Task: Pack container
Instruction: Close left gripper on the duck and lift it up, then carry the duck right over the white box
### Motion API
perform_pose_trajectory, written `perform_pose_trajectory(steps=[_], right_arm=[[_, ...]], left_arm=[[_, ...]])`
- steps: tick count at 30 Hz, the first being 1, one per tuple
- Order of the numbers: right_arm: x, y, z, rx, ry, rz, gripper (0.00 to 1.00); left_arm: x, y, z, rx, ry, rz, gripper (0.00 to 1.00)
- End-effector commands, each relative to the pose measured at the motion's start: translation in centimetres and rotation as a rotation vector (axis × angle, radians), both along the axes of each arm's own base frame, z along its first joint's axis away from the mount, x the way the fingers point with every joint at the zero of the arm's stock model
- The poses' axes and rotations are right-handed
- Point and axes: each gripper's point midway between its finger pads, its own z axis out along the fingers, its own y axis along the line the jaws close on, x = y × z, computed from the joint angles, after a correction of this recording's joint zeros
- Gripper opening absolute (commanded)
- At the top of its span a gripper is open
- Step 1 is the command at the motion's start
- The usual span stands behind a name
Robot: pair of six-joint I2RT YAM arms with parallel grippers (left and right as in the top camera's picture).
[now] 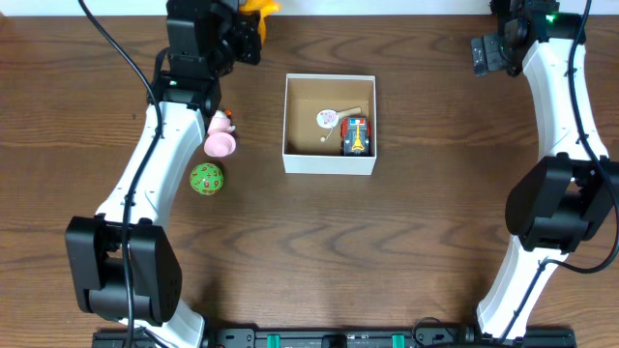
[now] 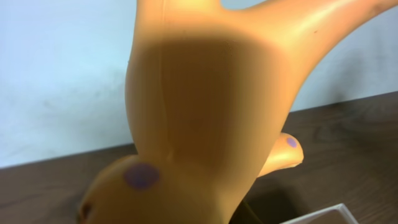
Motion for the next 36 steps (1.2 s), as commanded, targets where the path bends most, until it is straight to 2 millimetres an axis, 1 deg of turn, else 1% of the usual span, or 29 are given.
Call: perform_pose_trajectory(steps=[1, 6, 9, 12, 17, 20, 29, 36], right_arm=[[-0.2, -0.1, 0.9, 0.002, -0.020, -0.016, 0.99], [-0.2, -0.1, 0.9, 0.002, -0.020, -0.016, 0.99], [-0.2, -0.1, 0.9, 0.002, -0.020, -0.016, 0.99], [-0.2, -0.1, 0.9, 0.002, -0.020, -0.016, 0.99], [-0.2, -0.1, 0.9, 0.002, -0.020, -0.016, 0.99], [-0.2, -0.1, 0.9, 0.002, -0.020, -0.016, 0.99], [-0.2, -0.1, 0.9, 0.002, -0.020, -0.016, 0.99], [-0.2, -0.1, 0.9, 0.002, -0.020, -0.016, 0.99]], left_arm=[[-0.2, -0.6, 2.9, -0.012, -0.074, -0.021, 0.06], [-0.1, -0.7, 2.8, -0.012, -0.075, -0.022, 0.06], [-0.1, -1.2, 2.5, -0.012, -0.070, -0.031, 0.06], [-0.1, -2.3, 2.1, -0.012, -0.071, -0.051, 0.05], [0.0, -4.8, 1.7, -0.017, -0.087, -0.095, 0.06], [-0.1, -5.7, 1.5, -0.018, -0.090, -0.110, 0.06], [0.1, -6.3, 0.3, -0.014, -0.066, -0.120, 0.06], [0.1, -6.3, 0.3, -0.014, -0.066, -0.120, 0.06]])
